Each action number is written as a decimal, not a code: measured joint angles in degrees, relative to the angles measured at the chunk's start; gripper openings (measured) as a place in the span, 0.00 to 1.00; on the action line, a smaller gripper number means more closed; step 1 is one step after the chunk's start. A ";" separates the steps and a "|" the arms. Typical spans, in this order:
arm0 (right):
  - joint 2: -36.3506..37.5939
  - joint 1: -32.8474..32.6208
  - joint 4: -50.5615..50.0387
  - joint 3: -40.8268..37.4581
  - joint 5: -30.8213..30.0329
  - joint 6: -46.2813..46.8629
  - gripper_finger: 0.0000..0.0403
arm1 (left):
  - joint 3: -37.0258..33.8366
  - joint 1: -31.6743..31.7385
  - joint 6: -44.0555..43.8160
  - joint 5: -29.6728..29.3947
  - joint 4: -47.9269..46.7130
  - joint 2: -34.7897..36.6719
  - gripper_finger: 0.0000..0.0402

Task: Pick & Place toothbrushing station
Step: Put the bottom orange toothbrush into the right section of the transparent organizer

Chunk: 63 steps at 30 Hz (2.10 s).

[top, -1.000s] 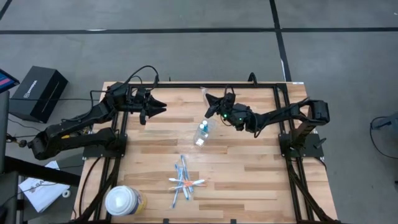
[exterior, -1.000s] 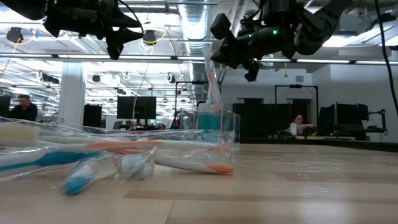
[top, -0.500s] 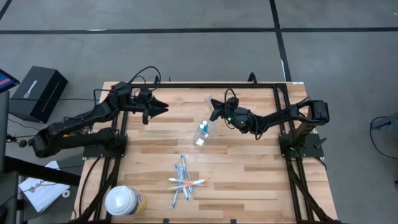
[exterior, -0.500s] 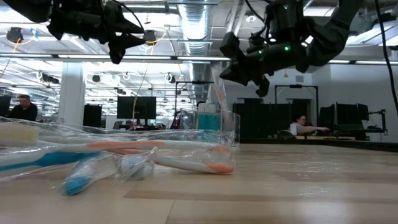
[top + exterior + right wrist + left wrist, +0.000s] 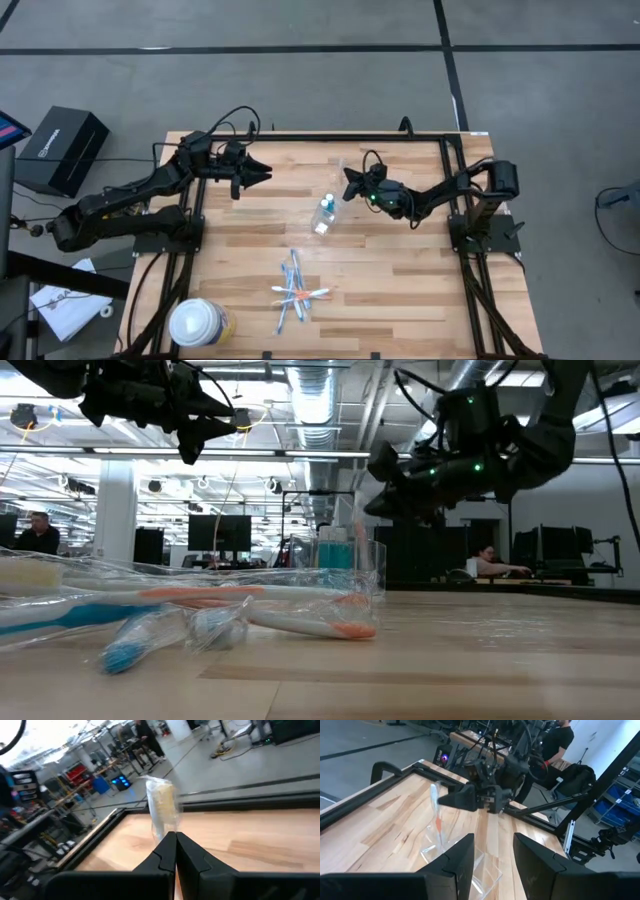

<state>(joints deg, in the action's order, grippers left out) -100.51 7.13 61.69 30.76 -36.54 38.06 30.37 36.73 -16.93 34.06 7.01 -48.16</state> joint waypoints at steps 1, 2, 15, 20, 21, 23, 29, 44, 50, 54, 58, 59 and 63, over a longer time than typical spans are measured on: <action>-1.18 -0.17 1.83 -0.06 0.37 -0.03 0.00 | 0.00 0.00 -0.02 0.00 0.00 0.00 0.33; -2.15 -0.47 3.92 -0.11 0.33 -0.26 0.00 | 0.00 0.00 -0.16 0.00 0.02 0.00 0.33; 0.34 -0.30 4.71 -0.02 5.18 2.71 0.29 | 0.00 0.00 -1.52 0.17 0.87 0.04 0.33; 2.83 -0.33 2.20 -0.02 5.18 3.63 0.52 | 0.00 -0.01 -1.76 0.17 0.93 0.04 0.33; 3.40 -0.46 2.50 -0.02 5.24 3.38 0.56 | 0.00 0.00 -1.77 0.17 0.94 0.04 0.33; 4.87 -0.99 4.55 -0.02 6.63 1.86 0.61 | 0.00 -0.02 -1.78 0.15 1.11 0.04 0.33; 12.97 -3.42 10.37 6.14 13.67 -3.05 0.59 | 0.00 0.00 -9.01 2.91 9.57 0.02 0.33; 7.96 -8.88 -106.32 75.52 34.98 -20.04 0.35 | 12.65 -0.11 -18.71 6.17 25.49 0.31 0.33; 0.28 -11.79 -112.81 80.54 36.96 -21.27 0.37 | 16.66 -0.52 2.02 6.73 -9.50 0.90 0.33; 1.01 -10.95 -109.65 80.74 35.46 -17.66 0.39 | 16.87 -5.77 13.55 5.27 -29.04 0.74 0.33; 3.20 -8.83 -108.63 81.03 32.36 -14.67 0.41 | 16.90 -17.01 19.43 0.69 -41.09 0.98 0.33; 3.92 -8.18 -108.05 81.81 31.64 -14.66 0.41 | 16.90 -20.70 19.59 -1.00 -43.45 0.81 0.33; 7.06 -5.62 -108.10 82.64 29.72 -14.65 0.41 | 16.87 -35.30 19.52 -11.00 -50.66 -0.89 0.33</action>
<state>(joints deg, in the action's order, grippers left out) -93.44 1.52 -46.41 113.40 -6.82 23.42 47.24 1.43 2.59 23.07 -43.65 -49.06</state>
